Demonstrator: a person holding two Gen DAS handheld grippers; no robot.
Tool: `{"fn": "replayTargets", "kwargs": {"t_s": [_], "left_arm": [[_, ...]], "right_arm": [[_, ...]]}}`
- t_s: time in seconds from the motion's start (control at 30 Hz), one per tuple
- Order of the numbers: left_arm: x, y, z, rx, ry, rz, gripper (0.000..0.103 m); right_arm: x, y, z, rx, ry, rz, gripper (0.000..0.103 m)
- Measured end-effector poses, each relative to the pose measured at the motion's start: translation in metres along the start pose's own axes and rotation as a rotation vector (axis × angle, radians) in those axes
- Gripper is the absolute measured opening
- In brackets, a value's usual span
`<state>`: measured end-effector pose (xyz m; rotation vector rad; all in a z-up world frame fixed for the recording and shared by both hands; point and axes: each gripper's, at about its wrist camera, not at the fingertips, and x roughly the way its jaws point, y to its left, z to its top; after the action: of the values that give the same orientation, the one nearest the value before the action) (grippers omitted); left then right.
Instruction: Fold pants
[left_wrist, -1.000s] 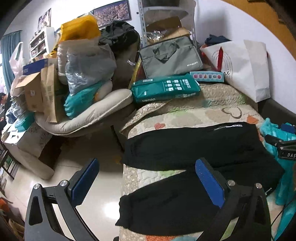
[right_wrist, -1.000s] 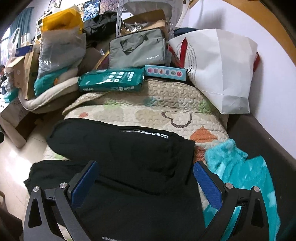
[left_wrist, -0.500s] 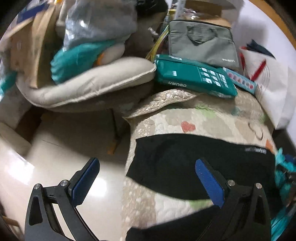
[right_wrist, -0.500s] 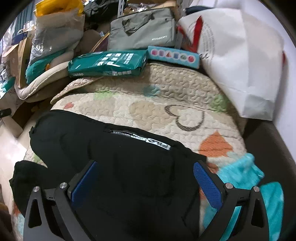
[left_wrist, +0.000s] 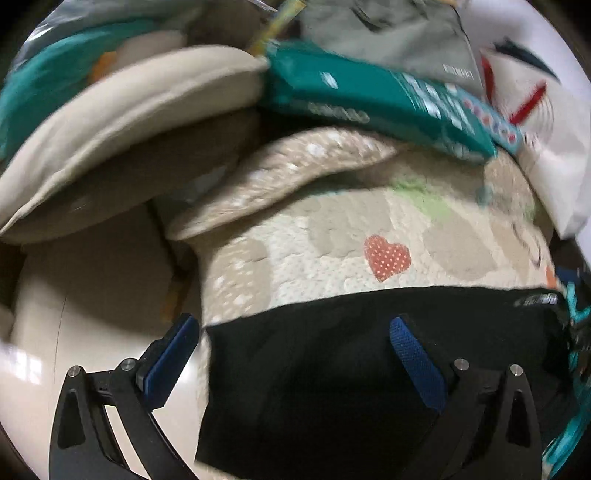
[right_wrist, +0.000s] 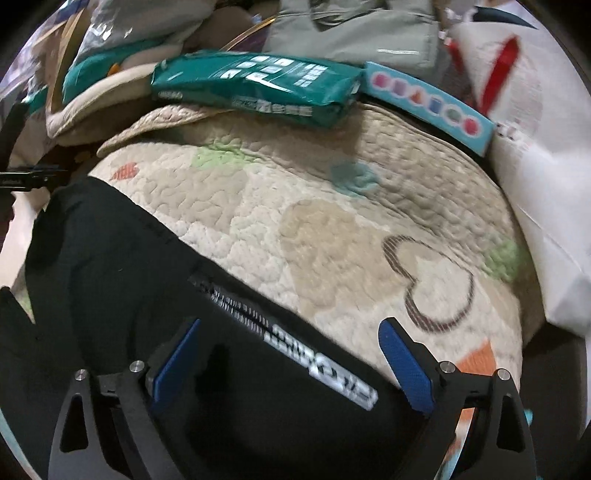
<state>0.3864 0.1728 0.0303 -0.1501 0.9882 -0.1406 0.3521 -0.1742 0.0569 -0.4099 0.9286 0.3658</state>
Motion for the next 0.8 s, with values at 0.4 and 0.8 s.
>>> {"fn": "replayTargets", "kwargs": {"t_s": [0.4,0.8], "left_arm": [[-0.001,-0.008,0.004,0.088,0.052,-0.127,0.012],[-0.104,-0.038,-0.019,0.155,-0.115,-0.062,0.011]], "right_arm": [[0.030,0.008,0.008,0.043,0.091,0.206,0.012],[-0.078,0.023,0.000,0.074,-0.015,0.156,0.004]]}}
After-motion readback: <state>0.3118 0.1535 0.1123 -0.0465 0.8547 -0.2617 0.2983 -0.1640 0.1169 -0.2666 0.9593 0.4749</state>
